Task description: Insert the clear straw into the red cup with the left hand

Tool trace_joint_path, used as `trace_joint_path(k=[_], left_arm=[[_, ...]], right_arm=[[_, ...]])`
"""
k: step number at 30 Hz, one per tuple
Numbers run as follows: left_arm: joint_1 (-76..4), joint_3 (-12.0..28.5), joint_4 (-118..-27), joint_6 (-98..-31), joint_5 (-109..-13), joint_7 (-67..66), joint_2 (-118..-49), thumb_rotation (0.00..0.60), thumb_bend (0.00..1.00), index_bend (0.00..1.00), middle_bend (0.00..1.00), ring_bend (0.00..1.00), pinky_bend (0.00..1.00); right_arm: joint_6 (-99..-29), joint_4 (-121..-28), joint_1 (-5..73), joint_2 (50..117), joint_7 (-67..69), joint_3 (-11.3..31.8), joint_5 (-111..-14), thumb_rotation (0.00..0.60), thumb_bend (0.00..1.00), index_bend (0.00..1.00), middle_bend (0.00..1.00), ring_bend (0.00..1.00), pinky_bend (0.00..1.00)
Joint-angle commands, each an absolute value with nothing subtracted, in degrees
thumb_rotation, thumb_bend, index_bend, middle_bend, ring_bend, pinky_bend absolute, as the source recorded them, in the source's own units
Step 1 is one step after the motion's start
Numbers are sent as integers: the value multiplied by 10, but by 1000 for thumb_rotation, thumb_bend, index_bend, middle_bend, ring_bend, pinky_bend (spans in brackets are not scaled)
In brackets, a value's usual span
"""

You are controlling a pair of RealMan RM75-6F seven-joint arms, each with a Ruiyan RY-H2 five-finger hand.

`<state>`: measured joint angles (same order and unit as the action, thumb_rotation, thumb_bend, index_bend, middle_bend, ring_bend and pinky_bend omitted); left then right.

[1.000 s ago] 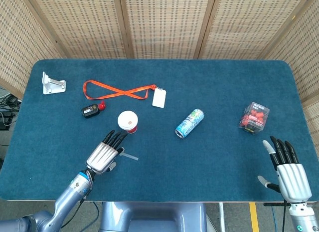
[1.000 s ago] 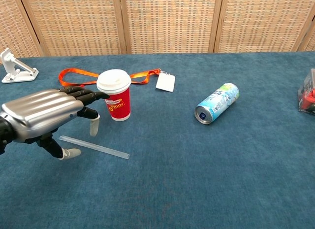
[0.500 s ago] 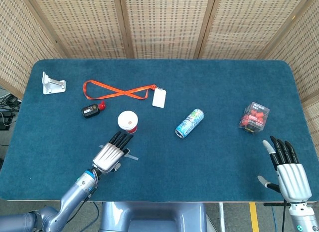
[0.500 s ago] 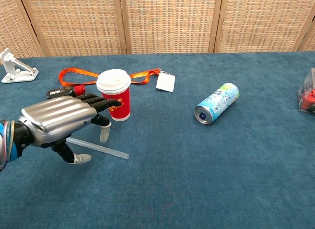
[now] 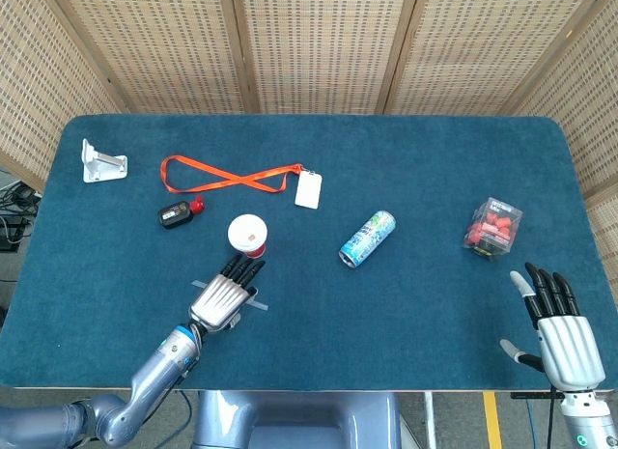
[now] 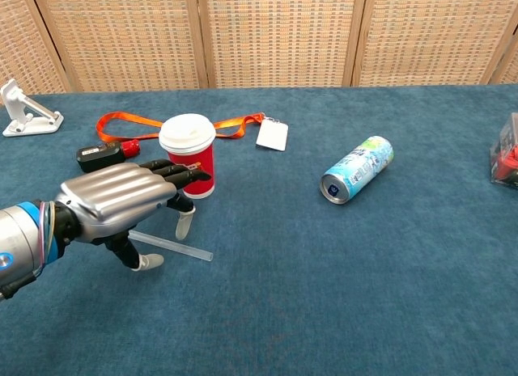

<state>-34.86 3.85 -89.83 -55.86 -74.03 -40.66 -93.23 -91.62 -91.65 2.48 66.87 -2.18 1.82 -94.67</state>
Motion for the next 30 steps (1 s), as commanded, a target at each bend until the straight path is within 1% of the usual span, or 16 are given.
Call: trace_joint_path(k=[1,4,8,12,16,21,30], left_arm=[[-350,38,-895,-564,-740,-407,-935,600,292,484,0,0,83],[-351,36,-893,-566,-740,-404,-936,600,291,480,9,15,135],[-354,31,-892,-567,-743,-399,-937,600,292,467,70,80,213],[-357,30,-888,-568,-741,-395,-941,600,292,469,85,96,235],[-361,30,-883,-567,-738,-393,-944,600,293,482,126,130,278],[-367,31,-876,-565,-732,-395,-950,600,294,485,169,167,310],[-377,32,-863,-561,-713,-409,-963,600,294,485,170,168,311]], right_arm=[[-916,-916,25,669,-22,18,-947,600,20,126,0,0,0],[-917,-916,25,669,-22,18,-948,600,20,131,0,0,0],[-917,-917,25,669,-24,17,-949,600,20,142,0,0,0],[-918,-917,24,669,-24,17,-950,600,19,147,0,0,0],[-918,-917,24,670,-24,17,-951,600,19,150,0,0,0],[-920,-915,24,671,-23,17,-952,600,19,156,0,0,0],[-920,-914,24,671,-19,17,-952,600,19,158,0,0,0]])
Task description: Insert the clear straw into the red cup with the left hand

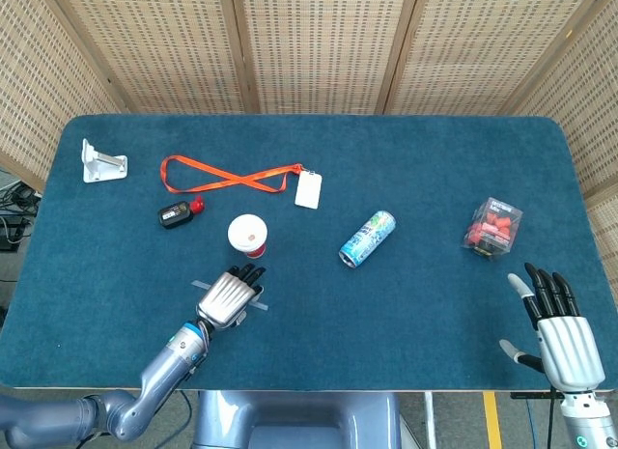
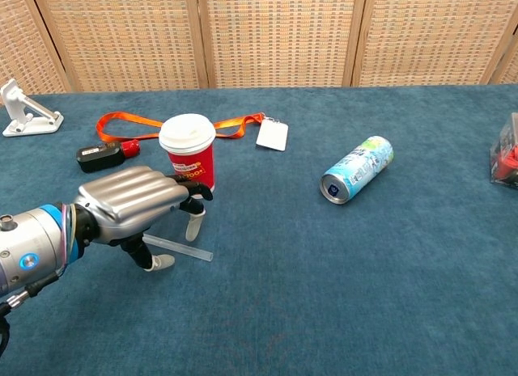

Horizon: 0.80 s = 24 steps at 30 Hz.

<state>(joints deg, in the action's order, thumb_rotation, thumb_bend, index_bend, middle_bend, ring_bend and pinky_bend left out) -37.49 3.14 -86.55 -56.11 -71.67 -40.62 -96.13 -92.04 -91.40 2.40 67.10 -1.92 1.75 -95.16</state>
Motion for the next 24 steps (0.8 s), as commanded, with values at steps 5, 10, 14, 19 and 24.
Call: trace_joint_path(k=[5,10,14,19,24], left_arm=[[-383,33,-859,-557,-699,-420,-969,600,337,493,170,168,311],[-388,33,-857,-556,-690,-427,-974,600,351,504,174,170,312],[-392,34,-856,-554,-679,-435,-976,600,350,503,174,170,312],[-396,33,-855,-554,-667,-444,-974,600,350,499,174,170,312],[-399,32,-852,-557,-659,-449,-976,600,351,497,174,170,312]], right_arm=[[-918,-914,25,671,-17,17,-952,600,19,158,0,0,0],[-916,-914,25,671,-16,16,-950,600,19,158,0,0,0],[-915,-913,26,672,-16,16,-950,600,19,159,0,0,0],[-914,-913,26,672,-15,16,-949,600,19,159,0,0,0],[-914,-913,26,672,-16,15,-951,600,19,162,0,0,0]])
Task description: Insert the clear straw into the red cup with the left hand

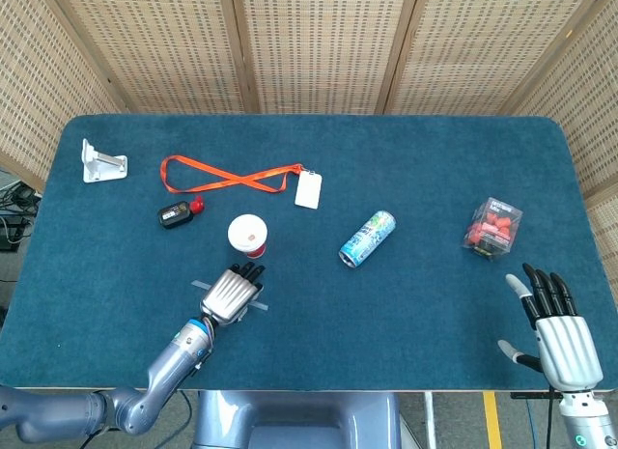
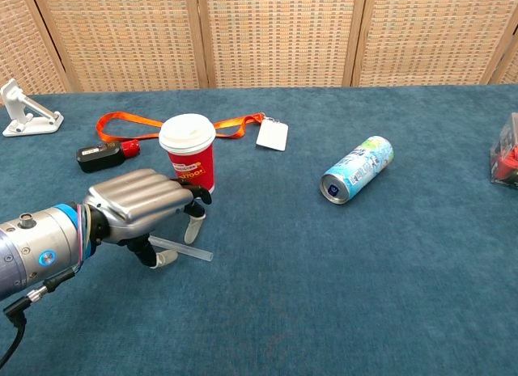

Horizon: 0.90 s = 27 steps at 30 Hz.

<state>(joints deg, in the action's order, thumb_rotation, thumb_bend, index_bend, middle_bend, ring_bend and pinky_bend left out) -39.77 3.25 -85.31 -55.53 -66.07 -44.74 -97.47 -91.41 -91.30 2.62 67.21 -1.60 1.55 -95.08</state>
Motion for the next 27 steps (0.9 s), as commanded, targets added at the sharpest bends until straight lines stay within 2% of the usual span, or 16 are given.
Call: trace_joint_path(k=[1,27], left_arm=[[-399,32,-852,-557,-657,-450,-977,600,351,497,175,170,312],[-409,19,-844,-566,-638,-465,-985,600,351,538,198,187,321]], right_arm=[[-914,-913,26,672,-16,15,-951,600,19,163,0,0,0],[-915,-913,26,672,-16,14,-953,600,19,166,0,0,0]])
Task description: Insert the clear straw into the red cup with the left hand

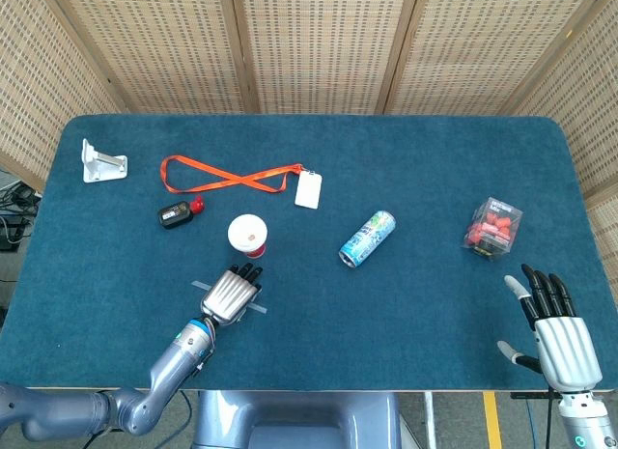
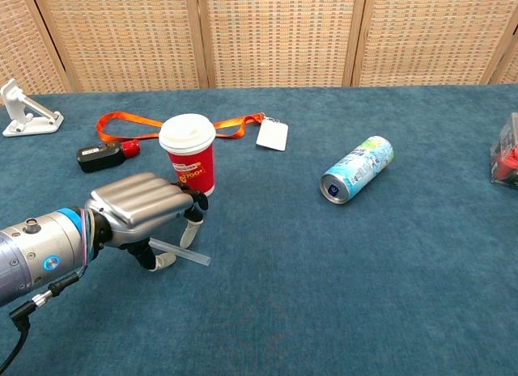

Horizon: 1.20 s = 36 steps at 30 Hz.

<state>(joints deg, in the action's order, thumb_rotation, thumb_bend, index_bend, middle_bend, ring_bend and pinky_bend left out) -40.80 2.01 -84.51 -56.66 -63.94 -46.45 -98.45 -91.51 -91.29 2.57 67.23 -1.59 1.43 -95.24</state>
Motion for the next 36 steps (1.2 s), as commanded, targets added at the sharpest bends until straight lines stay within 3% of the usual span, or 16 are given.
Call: trace_joint_path(k=[1,19,36], left_arm=[[-409,19,-844,-566,-638,-465,-985,600,351,544,202,190,324],[-408,15,-864,-575,-646,-444,-979,600,360,602,233,216,345],[-410,95,-1054,-593,-689,-274,-887,600,360,601,233,216,345]], right_arm=[[-915,-913,26,672,-15,14,-953,600,20,167,0,0,0],[-921,-914,25,670,-7,14,-957,600,20,168,0,0,0],[-938,-922,19,661,3,14,-967,600,19,172,0,0,0]])
